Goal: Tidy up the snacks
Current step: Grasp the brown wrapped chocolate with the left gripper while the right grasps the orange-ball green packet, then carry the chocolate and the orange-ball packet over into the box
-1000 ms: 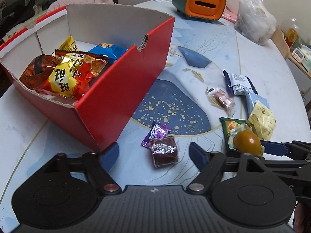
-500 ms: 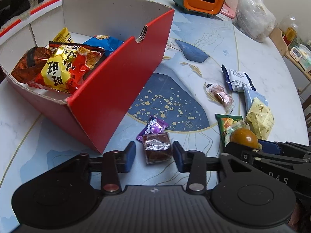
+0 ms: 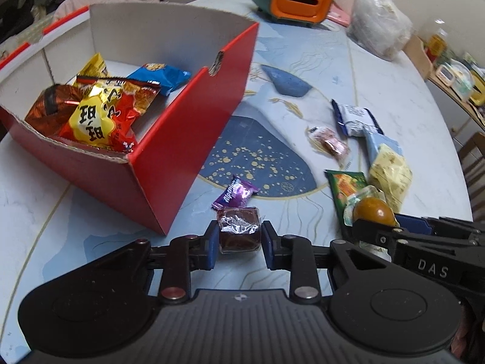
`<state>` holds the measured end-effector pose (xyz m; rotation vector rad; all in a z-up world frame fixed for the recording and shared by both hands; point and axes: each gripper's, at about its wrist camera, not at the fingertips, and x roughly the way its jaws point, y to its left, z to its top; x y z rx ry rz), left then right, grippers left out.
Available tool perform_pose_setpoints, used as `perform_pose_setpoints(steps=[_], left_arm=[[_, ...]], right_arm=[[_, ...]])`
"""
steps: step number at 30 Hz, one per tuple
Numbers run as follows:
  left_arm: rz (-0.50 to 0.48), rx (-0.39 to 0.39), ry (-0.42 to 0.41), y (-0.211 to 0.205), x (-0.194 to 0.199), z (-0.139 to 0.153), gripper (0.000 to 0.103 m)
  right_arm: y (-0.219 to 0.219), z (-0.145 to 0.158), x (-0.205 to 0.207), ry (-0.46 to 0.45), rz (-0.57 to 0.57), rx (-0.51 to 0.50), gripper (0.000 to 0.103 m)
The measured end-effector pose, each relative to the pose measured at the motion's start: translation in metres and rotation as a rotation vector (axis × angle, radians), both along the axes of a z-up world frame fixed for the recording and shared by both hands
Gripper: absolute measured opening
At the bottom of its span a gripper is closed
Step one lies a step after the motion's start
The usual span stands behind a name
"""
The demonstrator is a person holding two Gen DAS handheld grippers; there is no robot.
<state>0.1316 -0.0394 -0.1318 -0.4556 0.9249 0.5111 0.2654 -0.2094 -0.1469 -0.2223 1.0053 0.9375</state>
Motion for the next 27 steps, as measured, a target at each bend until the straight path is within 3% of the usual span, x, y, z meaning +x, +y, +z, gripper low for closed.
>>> perform_pose_setpoints(steps=[12,16,27], left_arm=[[-0.083,-0.030,-0.080,-0.004,-0.023,0.043,0.028],[-0.092,-0.034,-0.073,0.003,-0.028,0.060,0.028],[-0.141,0.023,-0.084,0.032,-0.044,0.097,0.028]], right_arm=[[-0.019,0.039,-0.019,-0.005,-0.019,0.053,0.043],[-0.017,0.057,-0.026,-0.021,-0.013,0.070,0.043],[0.013,0.102,-0.048,-0.063,0.000,0.130,0.043]])
